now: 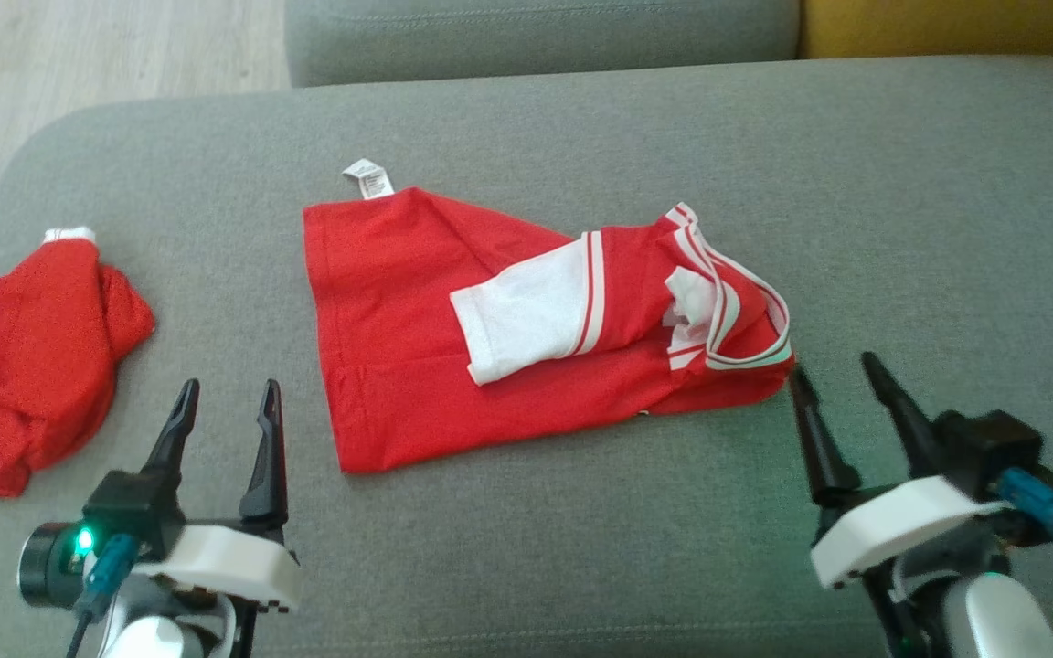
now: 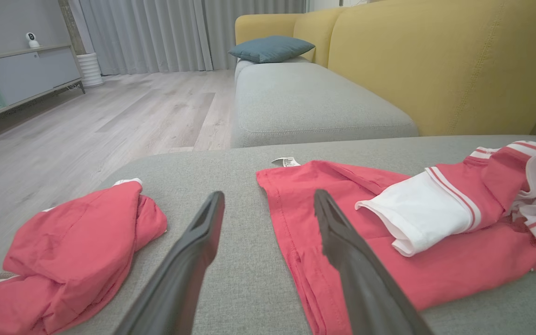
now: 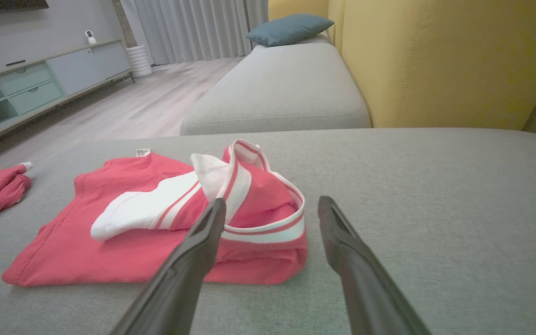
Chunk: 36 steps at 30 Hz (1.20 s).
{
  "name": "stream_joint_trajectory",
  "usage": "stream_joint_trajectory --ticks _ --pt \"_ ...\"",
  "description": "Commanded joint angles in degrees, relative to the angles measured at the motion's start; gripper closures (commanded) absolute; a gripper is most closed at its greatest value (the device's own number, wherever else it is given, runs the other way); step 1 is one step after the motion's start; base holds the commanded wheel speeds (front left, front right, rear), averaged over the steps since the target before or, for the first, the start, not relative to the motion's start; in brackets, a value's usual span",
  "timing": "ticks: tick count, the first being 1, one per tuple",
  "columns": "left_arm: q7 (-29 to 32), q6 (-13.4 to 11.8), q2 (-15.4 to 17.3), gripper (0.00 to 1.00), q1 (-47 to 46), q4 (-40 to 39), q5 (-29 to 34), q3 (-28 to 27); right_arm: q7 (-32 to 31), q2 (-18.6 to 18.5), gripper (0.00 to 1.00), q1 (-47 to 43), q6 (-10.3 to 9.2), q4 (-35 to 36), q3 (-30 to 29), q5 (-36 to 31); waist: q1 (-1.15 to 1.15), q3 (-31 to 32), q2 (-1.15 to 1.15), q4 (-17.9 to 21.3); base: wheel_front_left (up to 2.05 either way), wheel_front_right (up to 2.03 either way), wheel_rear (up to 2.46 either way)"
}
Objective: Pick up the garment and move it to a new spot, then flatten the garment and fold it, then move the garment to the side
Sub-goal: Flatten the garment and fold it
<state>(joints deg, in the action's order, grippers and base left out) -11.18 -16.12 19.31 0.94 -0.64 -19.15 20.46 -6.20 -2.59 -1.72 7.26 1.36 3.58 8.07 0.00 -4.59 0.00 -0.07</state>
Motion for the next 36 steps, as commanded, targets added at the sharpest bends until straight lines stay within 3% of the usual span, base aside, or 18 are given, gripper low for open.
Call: stream_joint_trajectory --ticks 1,12,17,18,19,24,29,36 --pt "-0.35 -0.19 1.19 0.00 -2.81 -2.11 0.32 -1.93 -0.15 -0.29 0.00 2.74 0.23 1.72 1.76 -0.15 0.00 -0.34 0.00 -0.28 0.00 0.00 0.00" --pt "-1.76 0.61 -0.15 0.00 -7.25 -1.31 0.92 -0.77 -4.16 -0.29 0.00 14.23 0.23 -9.46 6.82 -0.83 0.00 -5.34 0.00 -3.89 0.00 0.00 0.00" --pt "-2.48 1.45 -1.08 0.00 -9.12 0.11 0.97 -0.10 -8.86 -0.29 0.00 17.87 0.23 -15.06 5.29 -3.22 0.00 -6.85 0.00 -5.45 0.00 0.00 0.00" --pt "-2.63 1.63 -1.27 0.00 -9.44 0.51 0.91 -0.05 -9.48 -0.29 0.67 18.19 0.23 -15.54 4.89 -3.26 0.00 -6.95 0.00 -5.68 0.00 0.00 0.00" --pt "-2.76 1.75 -1.47 0.00 -9.66 0.86 0.87 0.01 -9.85 -0.29 1.00 18.40 0.23 -15.78 4.53 -3.12 0.00 -7.01 0.00 -5.87 0.00 0.00 0.00" --pt "-3.22 2.06 -2.16 0.00 -10.19 2.12 0.88 0.14 -8.38 -0.29 1.00 18.34 0.23 -14.06 1.37 -1.84 0.00 -6.87 0.00 -6.22 0.00 0.00 0.00" --pt "-3.47 2.11 -2.31 0.00 -10.04 2.62 0.83 -0.11 -7.10 -0.29 1.00 17.05 0.23 -12.78 -5.35 -0.37 0.00 -6.24 0.00 -5.54 0.00 0.00 0.00" --pt "-3.61 2.41 -2.25 0.00 -10.08 2.54 0.84 -0.11 -7.34 -0.29 1.00 16.13 0.23 -17.81 -14.52 3.51 0.00 -5.97 0.00 -4.51 0.00 0.00 0.00"
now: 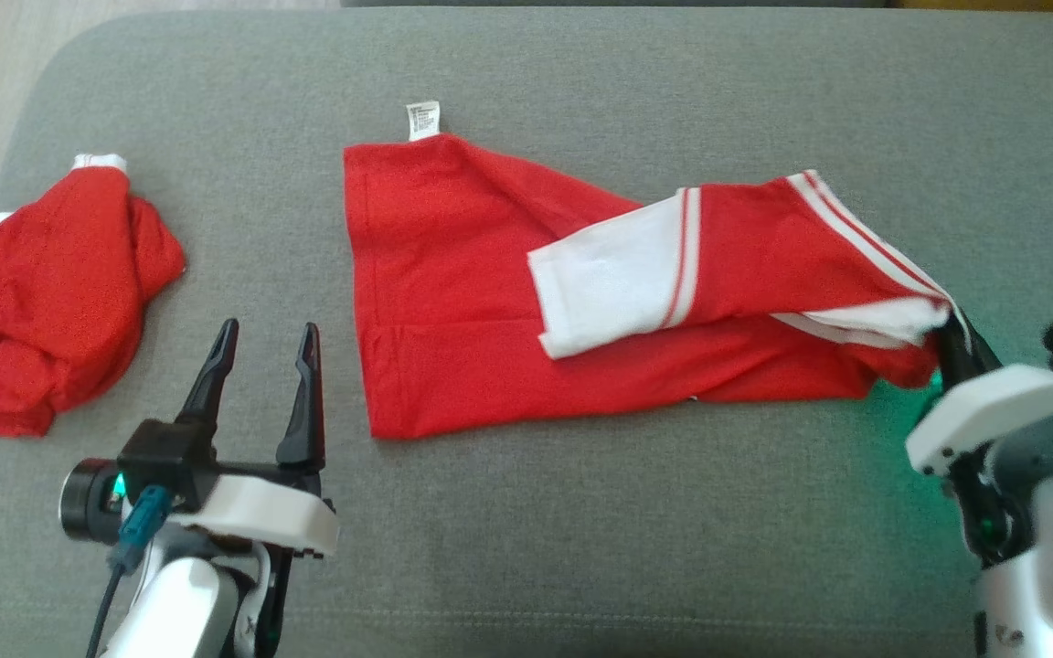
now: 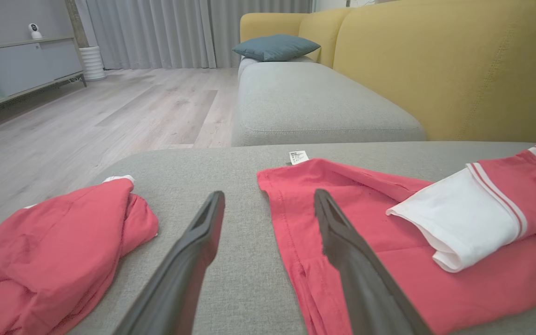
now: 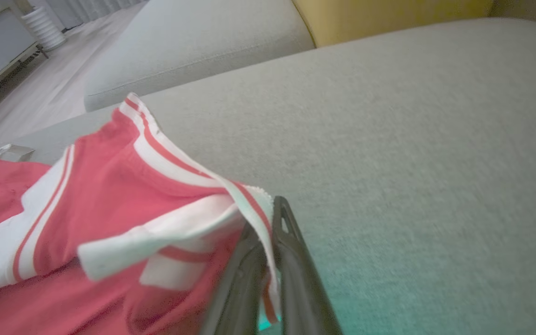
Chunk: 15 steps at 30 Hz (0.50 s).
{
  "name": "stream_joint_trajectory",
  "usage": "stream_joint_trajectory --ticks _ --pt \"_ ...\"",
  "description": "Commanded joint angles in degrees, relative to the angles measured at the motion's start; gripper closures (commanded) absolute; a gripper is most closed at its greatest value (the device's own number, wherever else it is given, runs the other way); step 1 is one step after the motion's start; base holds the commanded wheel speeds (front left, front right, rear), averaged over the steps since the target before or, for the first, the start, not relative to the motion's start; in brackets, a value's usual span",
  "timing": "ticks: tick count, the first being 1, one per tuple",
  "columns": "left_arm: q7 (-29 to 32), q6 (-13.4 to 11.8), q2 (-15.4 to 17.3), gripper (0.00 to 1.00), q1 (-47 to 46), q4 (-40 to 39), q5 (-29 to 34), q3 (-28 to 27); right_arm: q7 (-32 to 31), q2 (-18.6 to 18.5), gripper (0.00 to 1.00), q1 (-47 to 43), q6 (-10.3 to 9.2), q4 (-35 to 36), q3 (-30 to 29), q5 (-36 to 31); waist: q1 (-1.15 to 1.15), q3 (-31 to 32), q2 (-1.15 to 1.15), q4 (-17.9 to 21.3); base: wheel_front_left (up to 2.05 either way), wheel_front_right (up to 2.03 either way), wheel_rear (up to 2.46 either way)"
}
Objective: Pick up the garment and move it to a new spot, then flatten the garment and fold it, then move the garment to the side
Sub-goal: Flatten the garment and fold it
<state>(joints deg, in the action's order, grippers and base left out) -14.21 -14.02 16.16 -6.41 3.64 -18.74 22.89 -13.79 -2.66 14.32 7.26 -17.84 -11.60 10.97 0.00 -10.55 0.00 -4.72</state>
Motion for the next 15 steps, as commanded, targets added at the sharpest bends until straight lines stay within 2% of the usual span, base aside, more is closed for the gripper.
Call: stream_joint_trajectory --ticks 1,3,4,5,10,15 --pt "-0.58 0.38 0.94 0.00 -2.73 -1.71 0.40 -2.54 0.36 -0.21 1.00 -0.06 0.23 0.39 -0.31 0.57 0.00 0.00 0.00 0.30 0.00 0.00 0.00" --pt "-0.59 0.40 0.97 0.00 -2.73 -1.69 0.38 -2.55 0.46 -0.21 1.00 -0.14 0.23 -0.68 -1.15 0.95 0.00 0.02 0.00 0.44 0.00 0.00 0.00" --pt "-0.61 0.40 0.99 0.00 -2.71 -1.67 0.37 -2.57 0.65 -0.21 0.92 -0.19 0.23 -1.69 -1.90 1.27 0.00 0.07 0.00 0.59 0.00 0.00 0.00" --pt "-0.61 0.41 1.02 0.00 -2.66 -1.63 0.34 -2.60 1.01 -0.21 0.00 -0.26 0.23 -2.43 -2.60 1.22 0.00 0.19 0.00 0.75 0.00 0.00 0.00" --pt "-0.64 0.23 1.30 0.00 -1.97 -1.44 0.12 -2.81 3.74 -0.21 0.00 -1.57 0.23 -2.69 -2.24 0.92 0.00 1.37 0.00 1.54 0.00 0.00 0.00" --pt "-0.61 -0.28 1.82 0.00 -0.56 -1.56 -0.08 -3.05 7.06 -0.21 0.00 -6.10 0.23 3.75 0.56 -0.98 0.00 3.10 0.00 2.32 0.00 0.00 0.00"
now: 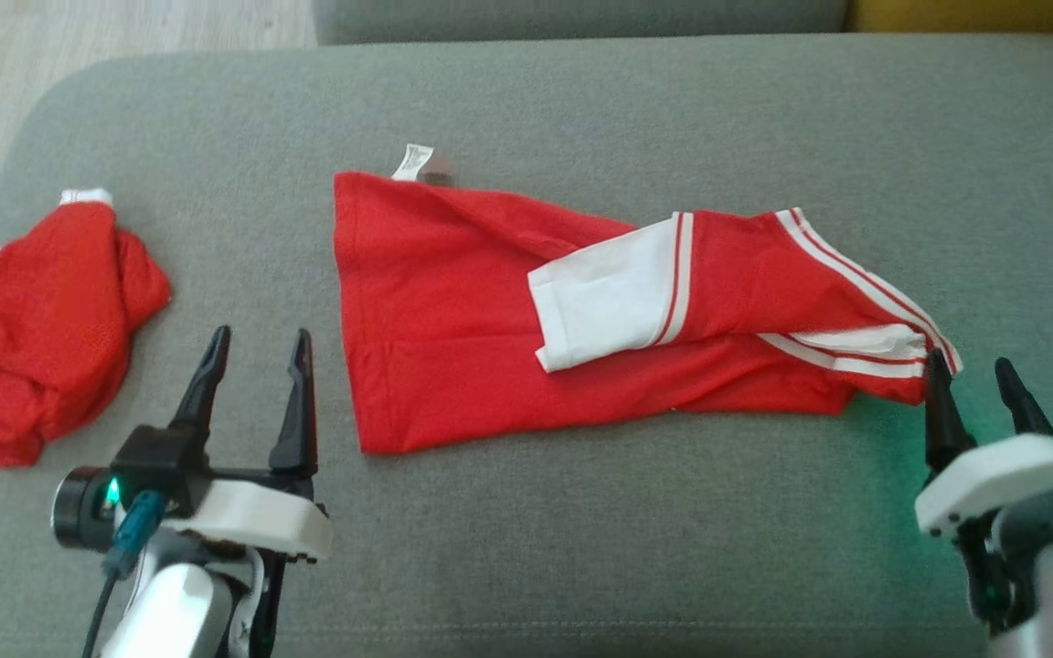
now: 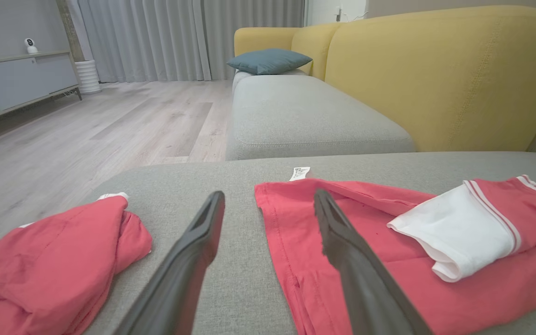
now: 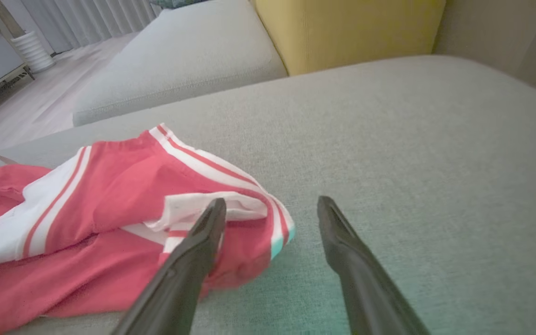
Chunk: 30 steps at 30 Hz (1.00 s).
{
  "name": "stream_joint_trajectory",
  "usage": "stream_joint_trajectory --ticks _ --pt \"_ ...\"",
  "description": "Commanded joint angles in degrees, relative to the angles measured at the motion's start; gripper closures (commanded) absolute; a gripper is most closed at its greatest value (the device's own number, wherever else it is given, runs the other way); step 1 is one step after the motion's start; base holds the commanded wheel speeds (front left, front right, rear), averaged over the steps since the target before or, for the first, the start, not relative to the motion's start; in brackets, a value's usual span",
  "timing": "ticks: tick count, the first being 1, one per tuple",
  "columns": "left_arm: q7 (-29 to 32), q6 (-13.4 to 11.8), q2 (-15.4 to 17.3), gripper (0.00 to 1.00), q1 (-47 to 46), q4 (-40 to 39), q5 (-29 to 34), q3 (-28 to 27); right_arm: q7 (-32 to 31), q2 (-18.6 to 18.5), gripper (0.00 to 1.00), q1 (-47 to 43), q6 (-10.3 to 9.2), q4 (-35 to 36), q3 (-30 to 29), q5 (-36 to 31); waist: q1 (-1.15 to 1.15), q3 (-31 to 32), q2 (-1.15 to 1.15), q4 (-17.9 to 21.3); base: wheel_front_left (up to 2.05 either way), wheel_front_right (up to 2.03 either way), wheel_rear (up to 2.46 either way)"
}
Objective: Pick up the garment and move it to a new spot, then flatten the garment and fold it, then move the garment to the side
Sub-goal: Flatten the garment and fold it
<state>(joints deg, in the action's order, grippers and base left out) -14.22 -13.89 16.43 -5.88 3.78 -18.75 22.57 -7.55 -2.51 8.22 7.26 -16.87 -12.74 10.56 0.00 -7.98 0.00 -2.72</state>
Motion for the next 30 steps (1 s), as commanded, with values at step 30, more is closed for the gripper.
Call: stream_joint_trajectory --ticks 30 --pt "1.51 -3.23 3.57 0.00 3.55 -4.71 -0.35 -2.53 -1.14 -0.37 0.00 -9.82 0.23 25.18 14.62 -0.01 0.00 3.78 0.00 1.61 0.00 0.00 0.00"
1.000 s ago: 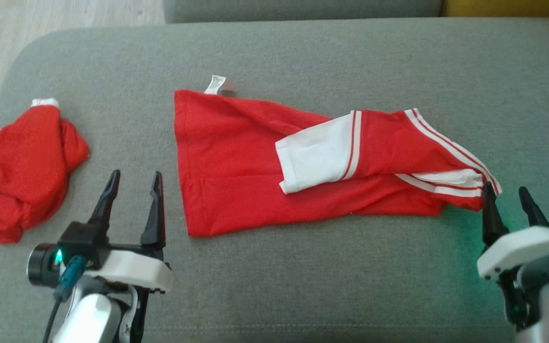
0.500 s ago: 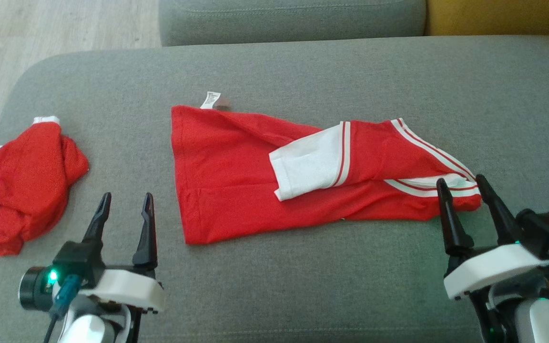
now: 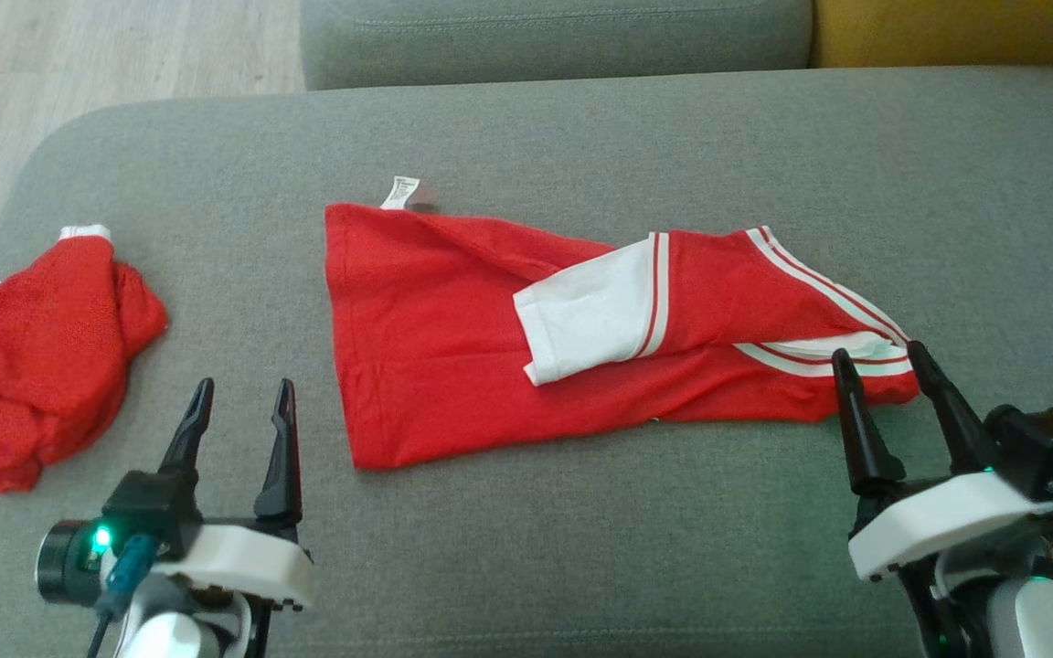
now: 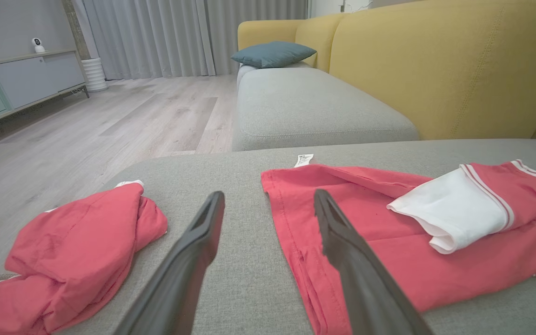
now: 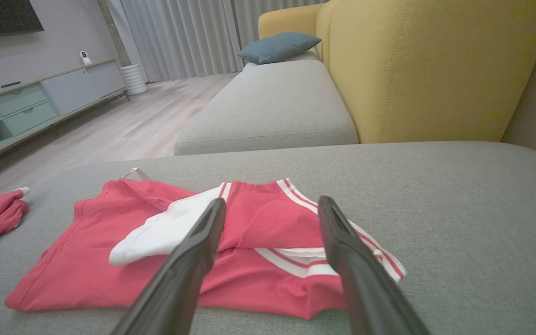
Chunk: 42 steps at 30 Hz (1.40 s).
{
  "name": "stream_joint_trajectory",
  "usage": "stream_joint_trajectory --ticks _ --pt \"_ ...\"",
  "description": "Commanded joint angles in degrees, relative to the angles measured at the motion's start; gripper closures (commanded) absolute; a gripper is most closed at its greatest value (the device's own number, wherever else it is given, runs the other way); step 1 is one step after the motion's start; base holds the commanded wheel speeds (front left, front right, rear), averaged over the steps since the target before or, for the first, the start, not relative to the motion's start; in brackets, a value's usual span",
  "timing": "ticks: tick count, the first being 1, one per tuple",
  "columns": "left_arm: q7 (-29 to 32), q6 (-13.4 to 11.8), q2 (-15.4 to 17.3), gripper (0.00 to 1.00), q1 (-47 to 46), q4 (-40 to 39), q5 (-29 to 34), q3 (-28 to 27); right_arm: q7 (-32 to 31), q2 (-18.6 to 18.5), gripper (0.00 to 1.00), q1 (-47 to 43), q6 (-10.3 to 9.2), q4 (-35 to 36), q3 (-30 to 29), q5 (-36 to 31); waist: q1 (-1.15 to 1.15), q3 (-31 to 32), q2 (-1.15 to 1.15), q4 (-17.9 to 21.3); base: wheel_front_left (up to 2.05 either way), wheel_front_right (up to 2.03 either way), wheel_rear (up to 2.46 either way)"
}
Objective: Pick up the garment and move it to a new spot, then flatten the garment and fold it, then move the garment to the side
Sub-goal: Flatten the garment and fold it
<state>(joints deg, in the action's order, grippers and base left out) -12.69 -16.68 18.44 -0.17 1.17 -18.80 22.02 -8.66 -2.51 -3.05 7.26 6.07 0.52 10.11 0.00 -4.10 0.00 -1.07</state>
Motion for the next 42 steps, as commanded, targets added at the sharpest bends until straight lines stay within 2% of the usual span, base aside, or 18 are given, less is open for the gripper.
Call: stream_joint_trajectory --ticks 1,7,14,23,29,34,35,36,39,42 --pt "-0.02 -0.47 1.56 0.00 -2.23 -2.09 -0.28 -1.94 -0.09 -0.37 0.00 1.54 0.23 2.16 1.34 0.42 0.00 -0.18 0.00 -0.08 0.00 0.00 0.00" --pt "-0.04 -0.56 1.52 0.00 -2.92 -2.29 -0.26 -1.81 -1.24 -0.56 0.00 3.47 0.23 0.77 1.64 -0.06 0.00 -1.36 0.00 -0.23 0.00 0.00 0.00" --pt "-0.41 0.10 1.18 0.00 -6.31 -2.63 0.10 -1.41 -4.95 -3.80 0.00 12.93 0.23 -5.81 2.34 0.97 0.00 -6.24 0.00 -1.31 0.00 0.00 0.00" --pt "-1.62 2.47 -0.76 0.00 -13.42 -0.33 0.84 -0.24 -11.22 -10.81 0.00 31.19 0.23 -21.93 6.07 5.39 0.00 -13.97 0.00 -4.53 0.00 0.00 0.00" --pt "-2.07 3.34 -1.61 0.00 -15.09 1.26 1.08 -0.31 -16.75 -13.13 0.00 37.64 0.23 -32.14 10.24 7.96 0.00 -15.12 0.00 -5.40 0.00 0.00 0.00" --pt "-2.21 3.63 -2.05 0.00 -15.52 2.11 1.39 -0.58 -21.42 -13.50 0.00 40.05 0.23 -38.13 13.33 11.83 0.00 -14.90 0.00 -5.49 0.00 0.00 0.00" --pt "-2.23 3.68 -2.12 0.00 -15.51 2.22 1.45 -0.61 -21.99 -13.61 0.63 40.25 0.23 -38.80 13.92 12.62 0.00 -14.76 0.00 -5.48 0.00 0.00 0.00" --pt "-2.24 3.73 -2.18 0.00 -15.48 2.32 1.49 -0.66 -22.51 -13.58 1.00 40.31 0.23 -39.34 14.35 13.76 0.00 -14.62 0.00 -5.45 0.00 0.00 0.00" --pt "-2.27 3.84 -2.23 0.00 -15.28 2.48 1.56 -0.91 -22.82 -13.84 1.00 40.34 0.23 -39.86 15.07 16.55 0.00 -14.21 0.00 -5.25 0.00 0.00 0.00" --pt "-2.28 3.90 -2.21 0.00 -15.05 2.42 1.71 -1.14 -19.51 -14.35 1.00 40.51 0.23 -38.23 14.79 18.84 0.00 -13.94 0.00 -5.01 0.00 0.00 0.00"
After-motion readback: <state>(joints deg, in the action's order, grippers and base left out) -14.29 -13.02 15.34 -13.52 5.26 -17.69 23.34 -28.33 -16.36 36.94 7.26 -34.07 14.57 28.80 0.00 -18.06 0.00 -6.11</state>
